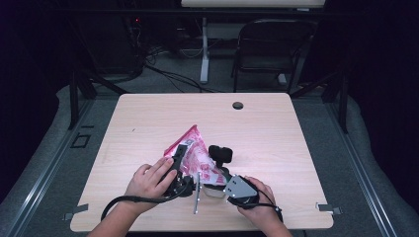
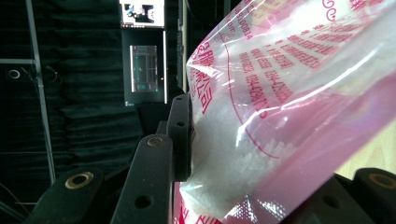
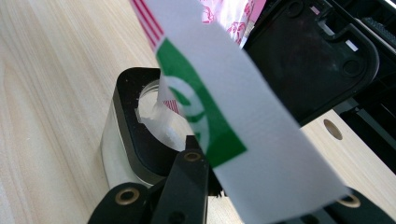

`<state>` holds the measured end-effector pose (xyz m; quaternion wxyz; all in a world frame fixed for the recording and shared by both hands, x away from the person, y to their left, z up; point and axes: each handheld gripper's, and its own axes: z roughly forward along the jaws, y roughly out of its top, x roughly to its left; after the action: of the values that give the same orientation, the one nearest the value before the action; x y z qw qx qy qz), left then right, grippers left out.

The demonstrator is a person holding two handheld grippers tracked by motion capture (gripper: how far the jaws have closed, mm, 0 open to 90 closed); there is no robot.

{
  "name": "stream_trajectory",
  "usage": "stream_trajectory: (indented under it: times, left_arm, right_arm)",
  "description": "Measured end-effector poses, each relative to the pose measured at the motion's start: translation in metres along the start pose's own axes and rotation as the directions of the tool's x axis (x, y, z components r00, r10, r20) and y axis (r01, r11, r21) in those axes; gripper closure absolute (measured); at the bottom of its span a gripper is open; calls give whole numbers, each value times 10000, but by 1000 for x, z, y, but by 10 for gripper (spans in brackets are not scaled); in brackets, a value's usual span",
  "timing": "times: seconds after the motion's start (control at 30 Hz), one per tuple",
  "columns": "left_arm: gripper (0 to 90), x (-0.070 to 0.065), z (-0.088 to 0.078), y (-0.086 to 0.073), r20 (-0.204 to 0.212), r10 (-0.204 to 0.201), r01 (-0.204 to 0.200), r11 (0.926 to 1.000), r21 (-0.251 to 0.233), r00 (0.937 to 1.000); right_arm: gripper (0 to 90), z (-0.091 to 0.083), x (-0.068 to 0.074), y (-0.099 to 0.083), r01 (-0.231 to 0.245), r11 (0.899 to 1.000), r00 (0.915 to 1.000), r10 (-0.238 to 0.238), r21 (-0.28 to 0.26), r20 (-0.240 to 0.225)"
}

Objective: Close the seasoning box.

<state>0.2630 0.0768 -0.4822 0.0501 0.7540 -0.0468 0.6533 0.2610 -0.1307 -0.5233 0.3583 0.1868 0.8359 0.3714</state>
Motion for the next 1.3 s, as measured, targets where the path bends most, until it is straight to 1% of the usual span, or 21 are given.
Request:
stream_trajectory:
  times: [0.1, 0.13, 0.17, 0.2, 0.23, 0.27, 0.33, 0.63, 0.67, 0.87, 0.9, 1.2, 1.3]
  left_arm:
    - [714, 0, 0, 0, -16, 13, -13, 10000, -24, 10000]
    - [714, -1, 0, -1, 125, -78, 77, 10000, 43, 9999]
    - [714, -1, 0, -1, 101, -50, 49, 10000, 45, 9999]
    - [714, -2, 2, -2, -41, -74, 73, 9999, -109, 10000]
    - [715, -1, 1, -2, 93, -83, 83, 10000, 33, 9999]
    - [715, -1, 1, -2, 97, -129, 129, 9999, 8, 9999]
    - [716, -2, 0, -3, 238, -206, 203, 9997, 101, 9995]
    - [718, -3, 1, -4, 296, -250, 247, 9996, 117, 9992]
    - [718, -4, 1, -5, 390, -329, 323, 9994, 152, 9987]
    - [719, -4, 1, -5, 389, -420, 416, 9991, 124, 9984]
    - [719, -4, 1, -5, 455, -495, 488, 9987, 147, 9977]
    - [720, -6, 2, -5, 586, -553, 543, 9983, 186, 9967]
    - [720, -7, 3, -6, 694, -733, 723, 9972, 165, 9949]
  right_arm:
    - [900, -1, 0, 0, 11, 10000, 10000, -11, 5, 20]
    - [900, -1, 0, 0, 11, 10000, 10000, -11, 7, 20]
    - [900, -1, 0, 0, 9, 10000, 10000, -9, -6, 8]
    - [900, -1, 0, 0, 21, 10000, 10000, -21, -10, 29]
    - [900, -1, 0, 0, 24, 10000, 10000, -24, -15, 26]
    - [900, -1, 0, 0, 23, 10000, 10000, -23, -21, 37]
    - [900, -2, 0, 0, 43, 10000, 10000, -43, -17, 3]
    - [900, -3, 0, 1, 33, 10000, 10000, -33, -60, 15]
    - [900, -4, 0, 1, 41, 10000, 10000, -41, -56, 22]
    - [900, -4, 0, 0, 39, 10000, 10000, -39, -91, 40]
    - [900, -5, 0, 0, 38, 9999, 10000, -37, -95, 42]
    - [900, -6, 0, 0, 24, 9999, 10000, -23, -130, 79]
    - [899, -6, 0, -1, 19, 9999, 10000, -18, -99, 98]
